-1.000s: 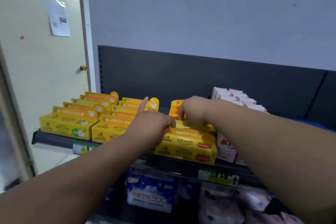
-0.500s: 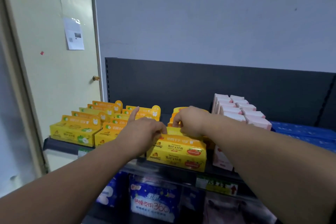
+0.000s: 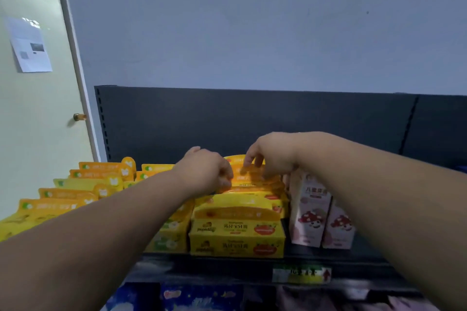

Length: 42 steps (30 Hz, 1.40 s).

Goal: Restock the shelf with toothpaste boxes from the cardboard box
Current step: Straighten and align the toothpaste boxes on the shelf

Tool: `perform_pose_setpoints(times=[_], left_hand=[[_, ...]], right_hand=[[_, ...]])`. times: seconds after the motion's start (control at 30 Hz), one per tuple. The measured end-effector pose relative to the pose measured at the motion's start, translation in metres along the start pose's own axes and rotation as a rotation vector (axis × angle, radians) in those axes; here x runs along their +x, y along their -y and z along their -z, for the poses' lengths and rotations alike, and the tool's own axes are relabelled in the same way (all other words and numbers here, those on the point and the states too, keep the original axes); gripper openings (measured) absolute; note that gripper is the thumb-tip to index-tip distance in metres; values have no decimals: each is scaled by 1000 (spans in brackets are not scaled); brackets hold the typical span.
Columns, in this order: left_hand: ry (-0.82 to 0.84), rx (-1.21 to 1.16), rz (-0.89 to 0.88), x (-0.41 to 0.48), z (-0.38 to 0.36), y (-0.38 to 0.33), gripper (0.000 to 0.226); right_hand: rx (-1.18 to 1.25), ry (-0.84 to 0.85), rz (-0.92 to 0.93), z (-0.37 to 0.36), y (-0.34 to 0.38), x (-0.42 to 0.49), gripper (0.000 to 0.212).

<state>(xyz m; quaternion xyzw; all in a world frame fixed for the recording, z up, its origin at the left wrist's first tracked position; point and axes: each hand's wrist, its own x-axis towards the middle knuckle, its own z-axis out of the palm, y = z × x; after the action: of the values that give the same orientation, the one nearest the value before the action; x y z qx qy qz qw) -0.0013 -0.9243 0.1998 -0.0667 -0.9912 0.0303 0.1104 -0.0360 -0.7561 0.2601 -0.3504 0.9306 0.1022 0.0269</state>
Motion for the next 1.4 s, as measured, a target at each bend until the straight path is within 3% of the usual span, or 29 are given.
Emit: perform_pose_setpoints(times=[0.5,0.63,0.93,1.1,1.4], left_hand=[[253,-60,-159,20,-1,42,8],[198,-263,-147,27,0,47,16],[136,-248,-123,55,-18,49,50],[146,-198,-210,61,-25,49,52],[249,-423,-168,81,-30,43,57]], right_hand=[[-38,23,-140,-13,8,35,53],[-48,92,-173,-25,13,52,57],[-128,176,-178,-29,25,61,59],[-61,111,-171,-27,20,57,49],[-67,83,-280,-7,2,54,59]])
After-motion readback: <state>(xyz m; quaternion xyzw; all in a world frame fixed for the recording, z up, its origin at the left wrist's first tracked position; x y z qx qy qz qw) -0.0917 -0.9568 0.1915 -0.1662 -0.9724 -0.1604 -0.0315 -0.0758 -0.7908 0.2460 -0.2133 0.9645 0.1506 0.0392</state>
